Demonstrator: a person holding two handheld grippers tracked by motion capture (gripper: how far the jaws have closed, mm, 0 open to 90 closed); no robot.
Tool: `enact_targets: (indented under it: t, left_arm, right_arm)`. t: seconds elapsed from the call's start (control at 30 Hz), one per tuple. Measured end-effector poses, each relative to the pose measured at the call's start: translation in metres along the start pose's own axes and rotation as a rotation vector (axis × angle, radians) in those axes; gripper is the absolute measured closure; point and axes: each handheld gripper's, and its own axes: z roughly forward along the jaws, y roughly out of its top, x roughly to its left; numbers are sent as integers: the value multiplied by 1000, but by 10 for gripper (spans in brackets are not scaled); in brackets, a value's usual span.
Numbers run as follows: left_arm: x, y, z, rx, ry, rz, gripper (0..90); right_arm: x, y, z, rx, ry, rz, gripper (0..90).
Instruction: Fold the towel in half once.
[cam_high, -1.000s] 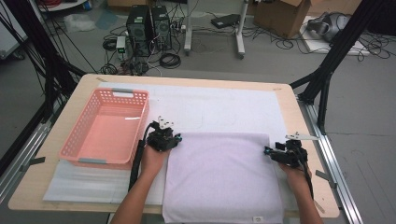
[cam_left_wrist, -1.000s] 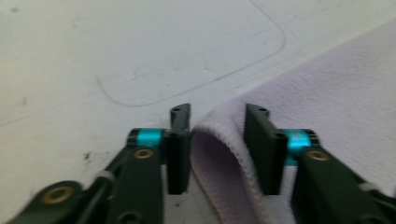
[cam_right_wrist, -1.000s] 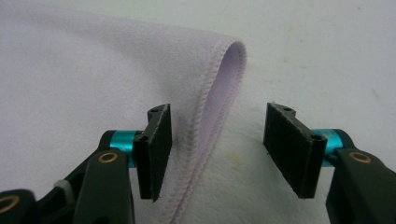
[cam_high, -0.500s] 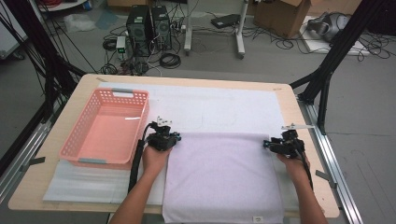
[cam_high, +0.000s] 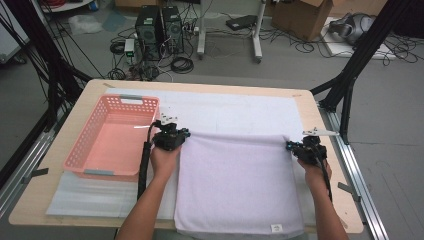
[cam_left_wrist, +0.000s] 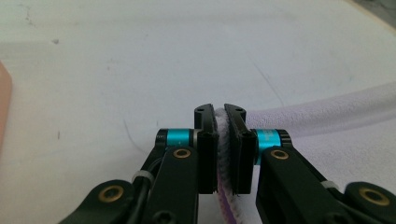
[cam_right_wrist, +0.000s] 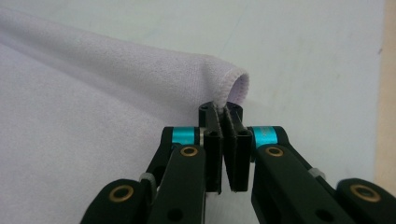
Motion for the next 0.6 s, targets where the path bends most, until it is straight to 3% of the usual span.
enact_targets:
  t: [0.07,0.2,0.33,0.4,0.47,0.6]
  left_arm:
    - [2,11,5,-30,3,-3,836]
    - [11,28,18,-44,0,-27,836]
    - [20,44,27,-114,-54,-5,835]
    - [23,51,30,-115,-66,1,835]
    - [24,58,33,-127,-68,18,835]
    - [25,69,38,-148,-50,23,828]
  right_arm:
    - [-4,5,1,-27,-6,-5,872]
    - [-13,17,11,-69,-8,12,871]
    - [-18,31,20,-97,-37,-26,870]
    - [-23,34,22,-129,-36,-12,870]
    - [-26,38,24,-142,-33,6,870]
    - [-26,53,28,-157,-63,-44,867]
